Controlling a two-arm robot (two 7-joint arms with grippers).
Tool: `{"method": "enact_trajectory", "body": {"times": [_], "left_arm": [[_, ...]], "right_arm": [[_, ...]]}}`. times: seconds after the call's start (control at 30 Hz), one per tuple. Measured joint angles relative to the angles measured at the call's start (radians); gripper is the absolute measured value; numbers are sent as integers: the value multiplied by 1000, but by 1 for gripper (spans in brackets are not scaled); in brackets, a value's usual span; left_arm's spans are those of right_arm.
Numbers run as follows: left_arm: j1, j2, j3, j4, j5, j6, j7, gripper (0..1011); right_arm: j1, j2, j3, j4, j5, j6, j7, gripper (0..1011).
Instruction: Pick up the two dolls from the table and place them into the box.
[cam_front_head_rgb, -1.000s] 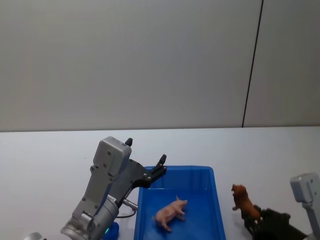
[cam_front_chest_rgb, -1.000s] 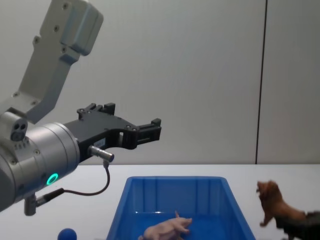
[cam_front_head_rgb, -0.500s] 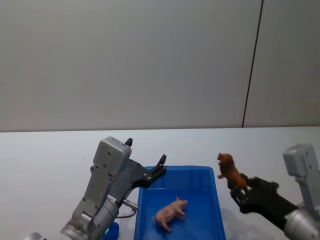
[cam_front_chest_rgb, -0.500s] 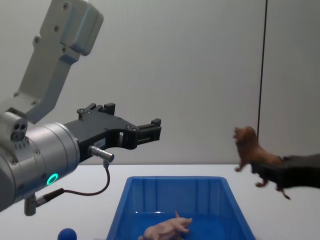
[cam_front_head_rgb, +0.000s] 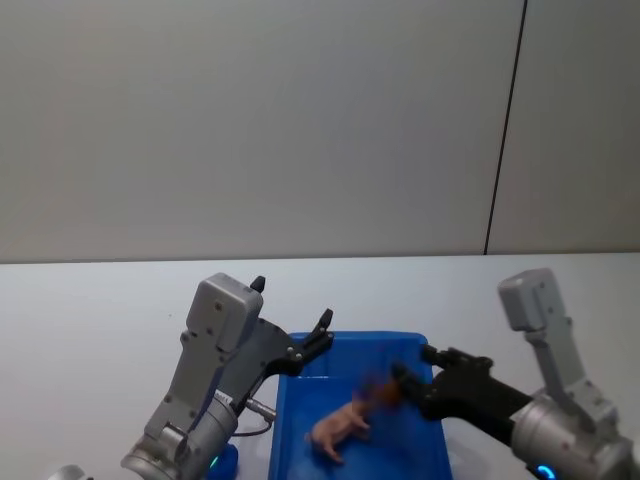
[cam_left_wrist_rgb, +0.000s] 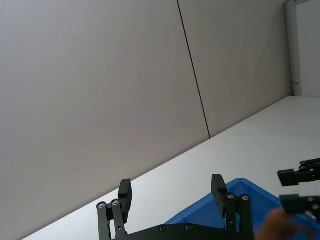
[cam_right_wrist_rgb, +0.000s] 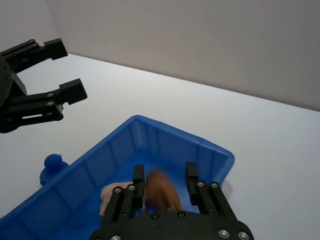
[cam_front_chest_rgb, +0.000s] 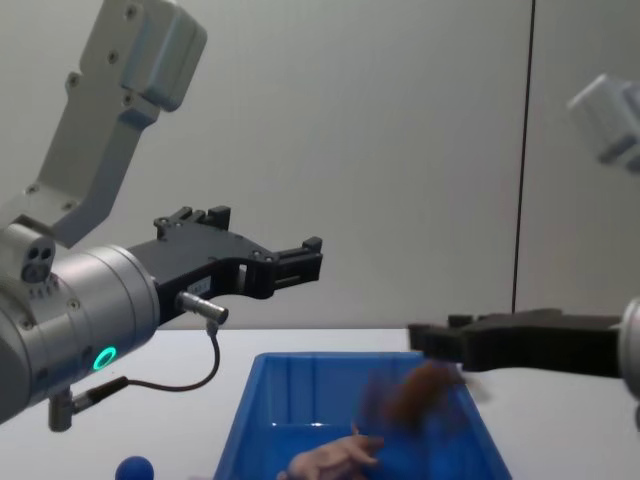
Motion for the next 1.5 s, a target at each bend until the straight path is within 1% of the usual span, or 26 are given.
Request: {"method": "enact_trajectory", "body": {"times": [0.07,0.1,0.17,0.2,0.23,0.3,0.33,0.37,0.4,0.43,0.47,0.57,0.67,1.07,1.3,1.4,1.5], "left_arm": [[0,0,0,0,0,0,0,1001],[0,0,0,0,0,0,0,1002],[0,0,0,0,0,0,0,1001],[0,0,0,0,0,0,0,1001],[0,0,0,0,0,0,0,1001],[0,0,0,0,0,0,0,1002],[0,0,0,0,0,0,0,1001],[0,0,0,0,0,0,0,1001],[0,0,0,0,0,0,0,1001],[0,0,0,0,0,0,0,1002],[0,0,0,0,0,0,0,1002],[0,0,0,0,0,0,0,1001],[0,0,0,0,0,0,0,1001],[0,0,0,0,0,0,0,1002],[4,4,-2,-4,5,3,1,1001],[10,11,-5,-12,10,7,8,1001],[26,27,-10,-28,14,13,22,1001]], "right_arm": [[14,-12,-7,20,-3,5,11,511],[17,-15,-9,28,-4,6,14,533],[26,-21,-14,43,-8,8,24,629],[28,-23,-14,48,-8,8,25,629],[30,-23,-15,51,-9,7,29,652],[34,-24,-16,61,-12,5,34,733],[35,-23,-15,65,-12,1,38,744],[35,-21,-14,66,-12,-1,38,786],[34,-19,-13,67,-12,-4,39,805],[34,-17,-11,67,-12,-6,40,859],[33,-14,-9,67,-12,-8,40,859],[20,4,2,64,-11,-24,40,957],[3,23,13,52,-7,-42,37,1001],[-73,104,59,-7,29,-108,13,1001],[-98,128,74,-26,43,-128,5,1001],[-103,135,78,-31,46,-133,3,1001],[-110,141,81,-36,49,-138,1,1001]]}}
